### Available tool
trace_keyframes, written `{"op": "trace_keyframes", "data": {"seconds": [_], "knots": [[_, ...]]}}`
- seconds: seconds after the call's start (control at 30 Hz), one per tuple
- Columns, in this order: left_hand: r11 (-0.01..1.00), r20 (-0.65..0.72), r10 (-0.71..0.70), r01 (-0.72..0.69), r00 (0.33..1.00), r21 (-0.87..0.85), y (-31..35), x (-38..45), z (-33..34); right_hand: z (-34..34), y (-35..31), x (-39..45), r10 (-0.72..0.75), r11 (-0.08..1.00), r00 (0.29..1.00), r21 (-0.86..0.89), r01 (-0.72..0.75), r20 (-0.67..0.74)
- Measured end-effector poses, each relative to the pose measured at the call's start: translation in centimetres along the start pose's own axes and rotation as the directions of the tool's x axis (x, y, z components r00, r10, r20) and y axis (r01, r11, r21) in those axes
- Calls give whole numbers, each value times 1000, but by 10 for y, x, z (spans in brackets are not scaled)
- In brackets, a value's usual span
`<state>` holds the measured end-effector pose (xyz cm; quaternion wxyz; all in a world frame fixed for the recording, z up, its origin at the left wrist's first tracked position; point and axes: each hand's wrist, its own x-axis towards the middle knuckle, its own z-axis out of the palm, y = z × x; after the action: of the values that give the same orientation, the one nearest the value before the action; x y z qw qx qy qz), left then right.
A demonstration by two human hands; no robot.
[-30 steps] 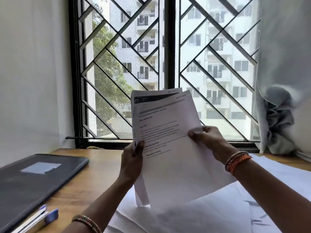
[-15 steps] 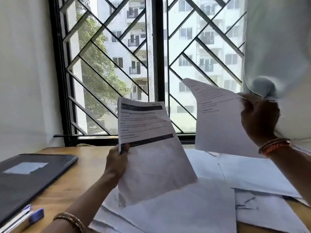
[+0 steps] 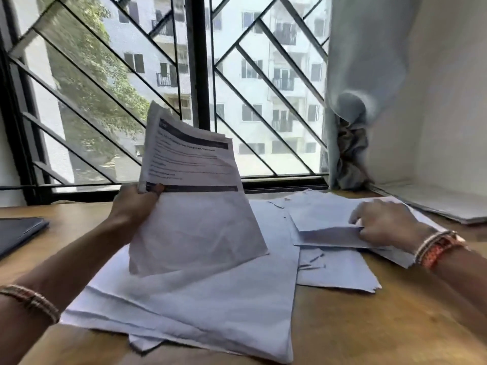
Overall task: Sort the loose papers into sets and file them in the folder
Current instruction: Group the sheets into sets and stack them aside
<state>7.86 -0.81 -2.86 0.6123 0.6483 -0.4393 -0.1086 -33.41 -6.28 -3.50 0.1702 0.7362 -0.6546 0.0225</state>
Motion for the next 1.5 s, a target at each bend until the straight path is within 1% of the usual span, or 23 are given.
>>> {"op": "trace_keyframes", "data": {"seconds": [0.07, 0.13, 0.23, 0.33, 0.4, 0.47, 0.53, 0.6, 0.7, 0.8, 0.87, 0.93, 1.03, 1.1, 1.17, 1.2, 1.23, 1.3, 1.33, 1.37, 1.43, 1.47, 1.5], "knots": [[994, -51, 49, -44, 997, 102, 0, 3, -13, -8, -9, -2, -24, 997, 970, 75, 5, 243], [984, -82, 74, -59, 994, 170, -2, 6, -29, -25, -32, -4, -141, 984, 931, 154, 94, 336], [979, -125, 47, -21, 991, 202, -9, 7, -52, -59, -93, -25, -390, 901, 877, 310, 302, 280], [988, -202, -7, 39, 979, 152, -18, 8, -74, -81, -166, -46, -591, 777, 784, 396, 489, 190], [991, -244, -32, 63, 969, 119, -25, 8, -83, -85, -210, -55, -694, 691, 705, 411, 595, 146], [986, -278, -58, 99, 959, 134, -33, 6, -92, -81, -248, -62, -728, 671, 667, 365, 645, 158], [985, -291, -59, 104, 955, 141, -39, 6, -99, -71, -277, -67, -733, 664, 672, 333, 670, 109], [985, -295, -40, 87, 955, 147, -43, 9, -105, -62, -293, -69, -714, 663, 700, 333, 670, 12], [976, -322, 4, 67, 947, 208, -42, 12, -112, -64, -296, -73, -687, 672, 722, 308, 673, -79], [974, -358, 59, 25, 932, 227, -42, 13, -113, -80, -284, -79, -735, 616, 674, 339, 711, -78], [970, -370, 87, 7, 925, 244, -42, 12, -113, -87, -279, -84, -771, 582, 632, 315, 750, -80], [968, -357, 114, -23, 927, 251, -43, 12, -114, -88, -278, -89, -776, 586, 625, 266, 766, -90], [962, -342, 144, -51, 928, 267, -41, 9, -114, -86, -280, -98, -752, 602, 627, 177, 779, -202], [966, -337, 141, -54, 931, 255, -40, 8, -115, -82, -282, -103, -747, 605, 597, 76, 793, -293], [980, -334, 110, -46, 936, 193, -40, 8, -114, -84, -279, -103, -748, 586, 571, 66, 807, -340], [992, -339, 71, -32, 938, 120, -40, 9, -114, -90, -274, -100, -751, 554, 559, 125, 823, -351], [999, -343, 17, -6, 939, 32, -39, 9, -113, -99, -267, -95, -770, 479, 532, 232, 846, -351], [994, -343, -61, 24, 938, -110, -34, 7, -112, -128, -249, -79, -818, 274, 439, 419, 865, -372], [989, -332, -72, 23, 941, -149, -33, 7, -111, -146, -239, -71, -810, 190, 400, 453, 871, -429], [983, -305, -74, 19, 949, -181, -35, 7, -111, -163, -229, -62, -765, 126, 393, 479, 869, -511], [963, -230, -29, -35, 973, -269, -37, 6, -110, -189, -209, -44, -581, 8, 449, 547, 837, -679], [952, -207, 8, -71, 978, -298, -37, 5, -109, -196, -202, -34, -462, -30, 487, 561, 827, -741], [948, -204, 45, -106, 978, -301, -35, 5, -107, -199, -196, -22, -327, -33, 525, 565, 825, -786]]}}
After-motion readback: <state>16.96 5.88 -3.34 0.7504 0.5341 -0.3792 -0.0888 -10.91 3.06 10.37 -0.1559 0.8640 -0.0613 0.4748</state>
